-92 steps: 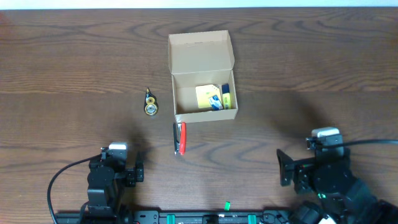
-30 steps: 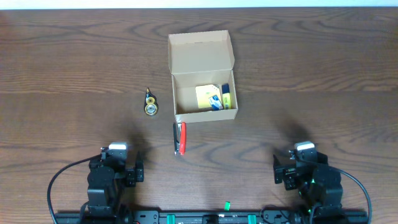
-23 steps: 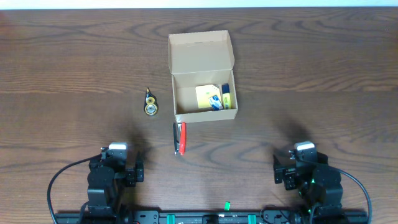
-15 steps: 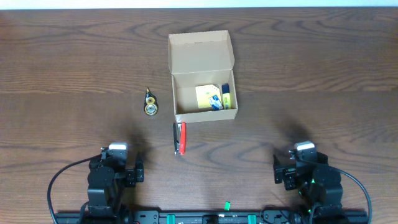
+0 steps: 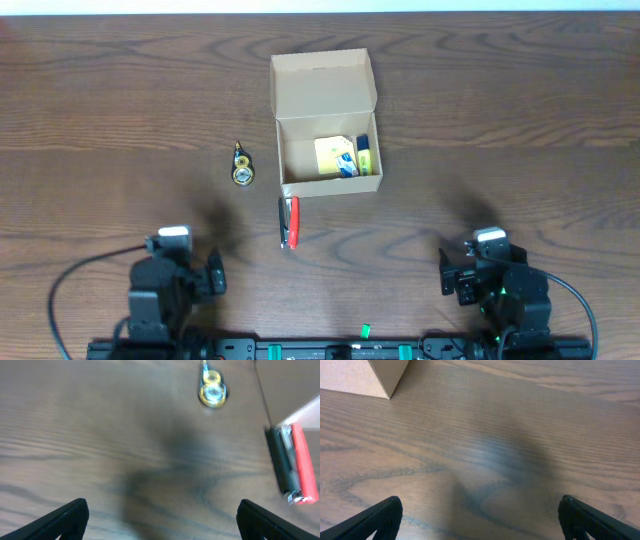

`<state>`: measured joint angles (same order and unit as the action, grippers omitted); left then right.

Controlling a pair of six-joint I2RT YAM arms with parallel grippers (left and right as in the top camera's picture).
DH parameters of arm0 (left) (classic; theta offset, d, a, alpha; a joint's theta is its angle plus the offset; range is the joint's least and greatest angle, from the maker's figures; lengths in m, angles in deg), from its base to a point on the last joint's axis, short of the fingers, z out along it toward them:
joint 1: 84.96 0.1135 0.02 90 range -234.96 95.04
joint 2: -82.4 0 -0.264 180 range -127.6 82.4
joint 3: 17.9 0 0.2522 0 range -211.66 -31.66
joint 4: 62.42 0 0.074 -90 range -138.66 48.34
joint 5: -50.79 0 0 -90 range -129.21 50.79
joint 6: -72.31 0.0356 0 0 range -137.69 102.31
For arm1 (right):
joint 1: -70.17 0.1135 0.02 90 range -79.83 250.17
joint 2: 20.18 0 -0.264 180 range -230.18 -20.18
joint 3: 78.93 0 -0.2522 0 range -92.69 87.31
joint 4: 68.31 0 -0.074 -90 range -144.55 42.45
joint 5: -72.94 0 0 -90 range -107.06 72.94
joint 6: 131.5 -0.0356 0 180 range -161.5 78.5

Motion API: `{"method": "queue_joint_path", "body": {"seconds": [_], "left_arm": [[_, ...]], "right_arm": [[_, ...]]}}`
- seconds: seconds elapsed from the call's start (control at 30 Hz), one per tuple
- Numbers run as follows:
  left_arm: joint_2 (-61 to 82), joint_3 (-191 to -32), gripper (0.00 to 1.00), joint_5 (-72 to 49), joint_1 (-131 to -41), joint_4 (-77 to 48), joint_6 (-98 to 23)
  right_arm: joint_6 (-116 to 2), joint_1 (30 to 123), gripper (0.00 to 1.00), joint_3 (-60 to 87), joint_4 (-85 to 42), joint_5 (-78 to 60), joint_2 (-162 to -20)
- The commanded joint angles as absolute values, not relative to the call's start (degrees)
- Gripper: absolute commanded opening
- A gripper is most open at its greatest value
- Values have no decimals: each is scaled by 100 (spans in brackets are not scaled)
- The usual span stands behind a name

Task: Pack container
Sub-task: 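Move the left gripper over the correction tape dispenser and lower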

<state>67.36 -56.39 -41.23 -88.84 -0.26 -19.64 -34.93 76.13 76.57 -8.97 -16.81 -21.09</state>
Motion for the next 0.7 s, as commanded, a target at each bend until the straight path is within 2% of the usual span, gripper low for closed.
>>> {"method": "queue_joint_path", "body": {"seconds": [0.0, 0.27, 0.67], "left_arm": [[5763, -6542, 95, -4525, -8862, 164, -2095], [2948, -8186, 95, -4372, -8862, 212, -2436], [1131, -8682, 95, -3332, -8862, -299, -2456]], "right_arm": [[-3412, 7582, 99, 7724, -872, -1659, -2050], [-3412, 7582, 99, 7724, -872, -1659, -2050], [-3412, 7582, 99, 7724, -872, -1659, -2050]]}}
